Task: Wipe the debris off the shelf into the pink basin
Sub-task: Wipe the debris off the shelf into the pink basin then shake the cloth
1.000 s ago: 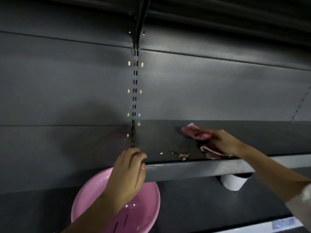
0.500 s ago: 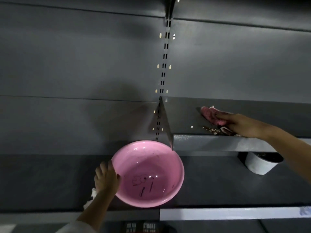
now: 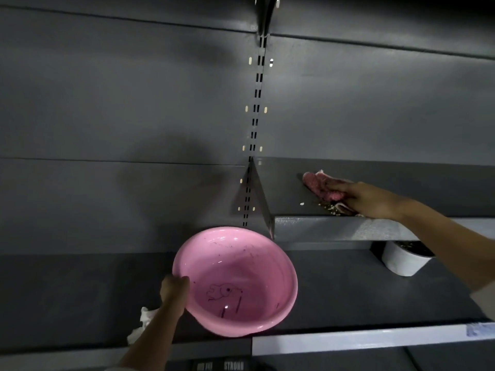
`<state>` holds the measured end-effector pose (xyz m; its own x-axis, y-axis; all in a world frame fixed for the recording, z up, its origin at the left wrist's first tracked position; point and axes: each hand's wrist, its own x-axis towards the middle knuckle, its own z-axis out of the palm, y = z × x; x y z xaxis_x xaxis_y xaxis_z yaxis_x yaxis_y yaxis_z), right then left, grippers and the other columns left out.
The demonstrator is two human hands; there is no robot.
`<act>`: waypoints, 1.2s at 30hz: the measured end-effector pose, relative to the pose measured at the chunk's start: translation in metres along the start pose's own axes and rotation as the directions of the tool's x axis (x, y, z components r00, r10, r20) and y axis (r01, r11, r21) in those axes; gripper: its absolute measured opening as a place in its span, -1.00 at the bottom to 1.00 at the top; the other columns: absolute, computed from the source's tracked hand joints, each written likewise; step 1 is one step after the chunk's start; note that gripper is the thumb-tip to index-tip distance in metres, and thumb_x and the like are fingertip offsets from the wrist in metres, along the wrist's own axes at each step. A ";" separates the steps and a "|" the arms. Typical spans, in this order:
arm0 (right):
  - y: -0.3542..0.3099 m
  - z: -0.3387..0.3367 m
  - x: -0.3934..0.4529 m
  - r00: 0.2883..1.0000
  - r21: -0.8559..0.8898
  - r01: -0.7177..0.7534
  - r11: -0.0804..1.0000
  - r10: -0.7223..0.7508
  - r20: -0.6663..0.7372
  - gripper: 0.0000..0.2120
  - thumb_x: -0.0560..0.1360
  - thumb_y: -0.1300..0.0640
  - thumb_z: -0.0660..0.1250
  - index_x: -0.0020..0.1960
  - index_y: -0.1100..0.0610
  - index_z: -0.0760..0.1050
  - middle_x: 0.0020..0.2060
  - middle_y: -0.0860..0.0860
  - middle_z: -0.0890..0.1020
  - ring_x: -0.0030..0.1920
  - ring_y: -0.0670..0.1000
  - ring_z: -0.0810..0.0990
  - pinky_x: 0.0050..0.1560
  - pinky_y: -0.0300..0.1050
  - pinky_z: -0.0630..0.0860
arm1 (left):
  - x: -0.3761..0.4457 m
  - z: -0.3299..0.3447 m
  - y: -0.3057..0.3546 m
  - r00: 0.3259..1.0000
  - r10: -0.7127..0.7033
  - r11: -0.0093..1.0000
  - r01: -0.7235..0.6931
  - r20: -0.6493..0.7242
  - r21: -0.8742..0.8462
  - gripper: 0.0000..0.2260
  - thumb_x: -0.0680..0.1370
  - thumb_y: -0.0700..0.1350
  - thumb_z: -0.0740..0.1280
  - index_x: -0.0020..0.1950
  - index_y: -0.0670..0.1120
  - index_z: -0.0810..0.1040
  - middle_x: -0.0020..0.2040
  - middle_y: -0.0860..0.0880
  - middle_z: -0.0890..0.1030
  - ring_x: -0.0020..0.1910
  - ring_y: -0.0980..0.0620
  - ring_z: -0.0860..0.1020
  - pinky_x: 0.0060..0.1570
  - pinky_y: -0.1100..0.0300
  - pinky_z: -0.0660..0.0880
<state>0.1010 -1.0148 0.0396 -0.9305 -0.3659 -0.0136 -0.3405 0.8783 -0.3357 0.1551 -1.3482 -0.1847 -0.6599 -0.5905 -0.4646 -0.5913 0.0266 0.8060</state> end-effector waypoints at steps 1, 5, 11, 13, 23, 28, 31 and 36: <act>-0.001 -0.002 -0.001 1.000 -0.002 -0.003 1.000 0.003 0.006 -0.50 0.49 0.41 0.12 0.39 0.10 0.26 0.49 0.04 0.15 0.45 0.02 0.20 0.42 -0.21 0.07 | -0.004 -0.004 0.007 0.999 0.031 0.999 -0.030 0.012 -0.027 -0.73 0.49 -0.35 0.19 0.18 -0.38 0.43 -0.22 -0.23 0.48 -0.26 -0.15 0.46 -0.39 0.14 0.39; 0.003 -0.013 -0.008 0.999 -0.012 -0.044 0.999 0.044 0.029 -0.53 0.51 0.27 0.20 0.38 0.00 0.28 0.42 0.06 0.33 0.35 0.06 0.38 0.40 -0.11 0.22 | -0.023 -0.030 0.037 0.992 0.102 0.984 -0.091 0.069 -0.155 -0.68 0.49 -0.34 0.22 0.22 -0.41 0.41 -0.16 -0.27 0.49 -0.10 -0.24 0.47 -0.14 0.00 0.42; 0.004 -0.002 -0.010 0.999 0.008 -0.027 1.000 0.027 0.018 -0.50 0.53 0.30 0.15 0.43 0.12 0.15 0.50 0.06 0.09 0.47 0.04 0.16 0.45 -0.20 0.04 | -0.059 -0.061 0.063 0.979 0.153 0.956 -0.112 0.136 -0.270 -0.67 0.50 -0.33 0.22 0.25 -0.38 0.39 -0.03 -0.32 0.52 -0.05 -0.26 0.49 -0.08 -0.01 0.42; 0.002 0.000 -0.007 1.000 0.002 0.006 1.000 -0.006 0.015 -0.52 0.52 0.37 0.13 0.42 0.20 0.16 0.50 0.09 0.07 0.48 0.03 0.12 0.39 -0.33 -0.03 | -0.068 -0.068 0.066 0.975 0.160 0.950 -0.110 0.155 -0.291 -0.68 0.50 -0.32 0.22 0.24 -0.36 0.40 -0.01 -0.33 0.53 -0.04 -0.28 0.51 -0.11 0.01 0.44; -0.071 0.029 0.024 0.971 0.071 0.213 0.974 -0.219 0.096 -0.53 0.50 0.42 0.10 0.39 0.20 0.23 0.50 0.08 0.09 0.47 0.03 0.13 0.42 -0.27 0.05 | -0.096 -0.080 0.079 0.941 0.271 0.913 -0.184 0.204 -0.364 -0.70 0.52 -0.31 0.18 0.23 -0.37 0.43 0.04 -0.39 0.55 -0.06 -0.29 0.54 -0.20 0.05 0.49; -0.101 0.036 0.029 0.955 0.069 0.271 0.960 -0.278 0.108 -0.53 0.49 0.43 0.09 0.33 0.13 0.35 0.37 0.08 0.41 0.27 0.10 0.45 0.01 -0.44 0.27 | -0.103 -0.078 0.084 0.942 0.274 0.905 -0.183 0.195 -0.385 -0.71 0.52 -0.33 0.17 0.23 -0.38 0.43 0.01 -0.37 0.55 -0.10 -0.26 0.53 -0.26 0.08 0.48; -0.110 0.039 0.030 0.936 0.059 0.331 0.942 -0.336 0.102 -0.57 0.47 0.43 0.10 0.24 0.12 0.46 0.25 0.11 0.54 0.23 0.11 0.50 0.23 -0.18 0.39 | -0.106 -0.076 0.087 0.945 0.260 0.905 -0.167 0.199 -0.392 -0.70 0.52 -0.33 0.18 0.24 -0.37 0.43 0.03 -0.37 0.54 -0.08 -0.28 0.52 -0.28 0.06 0.47; -0.118 0.041 0.036 0.935 0.131 0.354 0.926 -0.354 -0.022 -0.56 0.45 0.45 0.09 0.24 0.16 0.46 0.06 0.14 0.62 -0.02 0.01 0.52 -0.17 -0.45 0.32 | -0.110 -0.074 0.091 0.939 0.276 0.910 -0.188 0.203 -0.369 -0.71 0.53 -0.33 0.18 0.22 -0.38 0.44 -0.02 -0.36 0.56 -0.09 -0.28 0.53 -0.24 0.05 0.48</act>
<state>0.1136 -1.1442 0.0406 -0.7525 -0.6462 0.1273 -0.6270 0.6437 -0.4387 0.2083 -1.3401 -0.0330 -0.8775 -0.3833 -0.2882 -0.2433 -0.1619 0.9563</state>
